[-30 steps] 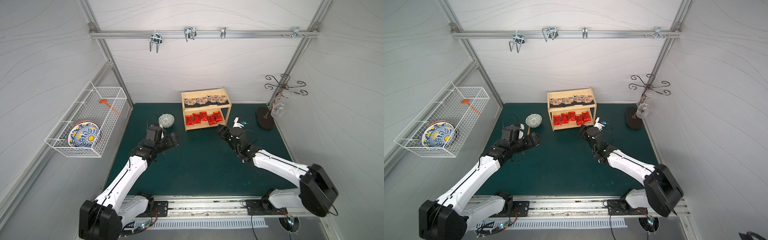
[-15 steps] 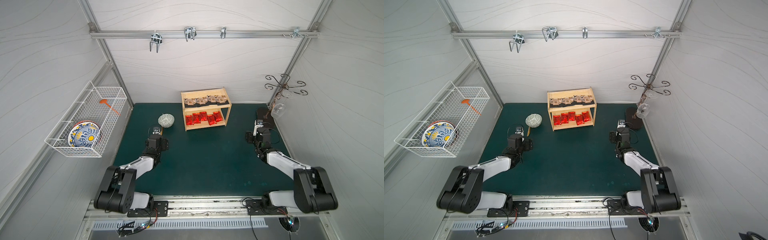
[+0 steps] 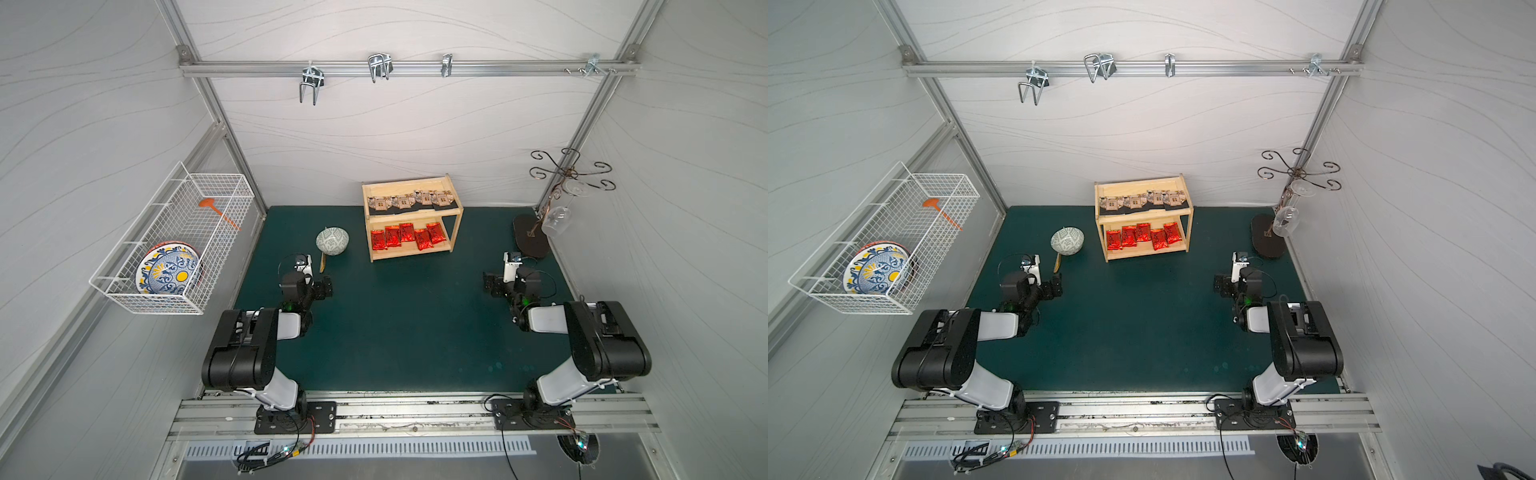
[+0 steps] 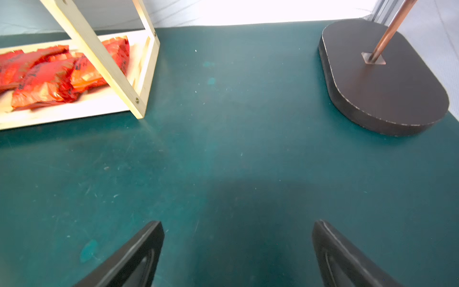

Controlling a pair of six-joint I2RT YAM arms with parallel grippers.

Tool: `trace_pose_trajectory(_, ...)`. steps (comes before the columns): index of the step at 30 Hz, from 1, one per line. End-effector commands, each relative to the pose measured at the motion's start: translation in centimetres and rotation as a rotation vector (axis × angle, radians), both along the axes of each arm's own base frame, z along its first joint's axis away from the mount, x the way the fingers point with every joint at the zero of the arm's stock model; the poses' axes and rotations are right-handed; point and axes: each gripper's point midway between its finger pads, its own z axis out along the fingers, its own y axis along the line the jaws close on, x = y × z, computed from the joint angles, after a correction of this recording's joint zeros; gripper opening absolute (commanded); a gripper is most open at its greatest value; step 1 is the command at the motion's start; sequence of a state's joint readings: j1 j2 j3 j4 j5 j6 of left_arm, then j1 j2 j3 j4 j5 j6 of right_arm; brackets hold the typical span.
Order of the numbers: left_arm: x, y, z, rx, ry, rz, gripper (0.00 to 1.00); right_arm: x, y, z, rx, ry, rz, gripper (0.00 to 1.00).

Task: Place the tea bags on the shelf by color
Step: Reset both arms

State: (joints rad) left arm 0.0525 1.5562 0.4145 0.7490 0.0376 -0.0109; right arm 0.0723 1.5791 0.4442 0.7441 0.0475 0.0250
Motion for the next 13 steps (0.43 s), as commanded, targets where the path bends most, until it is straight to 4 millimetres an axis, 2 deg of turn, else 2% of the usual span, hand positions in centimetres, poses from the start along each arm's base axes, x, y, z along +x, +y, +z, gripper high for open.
trace_pose_trajectory(1,1.4,0.3,2.0,-0.011,-0.078,0.007,0.99,0.4,0.7,1.2,-0.016,-0.046,0.031,0.99)
trace_pose_trajectory(5,1.4,0.2,2.0,-0.011,-0.074,0.007,0.99,0.5,0.7,1.2,-0.018,-0.044,0.029,0.99)
trace_pose_trajectory(8,1.5,0.2,2.0,-0.011,-0.074,0.007,0.99,1.1,1.8,0.5,-0.016,-0.006,0.087,0.99)
trace_pose_trajectory(13,1.4,0.3,2.1,-0.01,-0.081,0.007,0.99,0.4,1.6,1.3,0.007,-0.04,0.099,0.99)
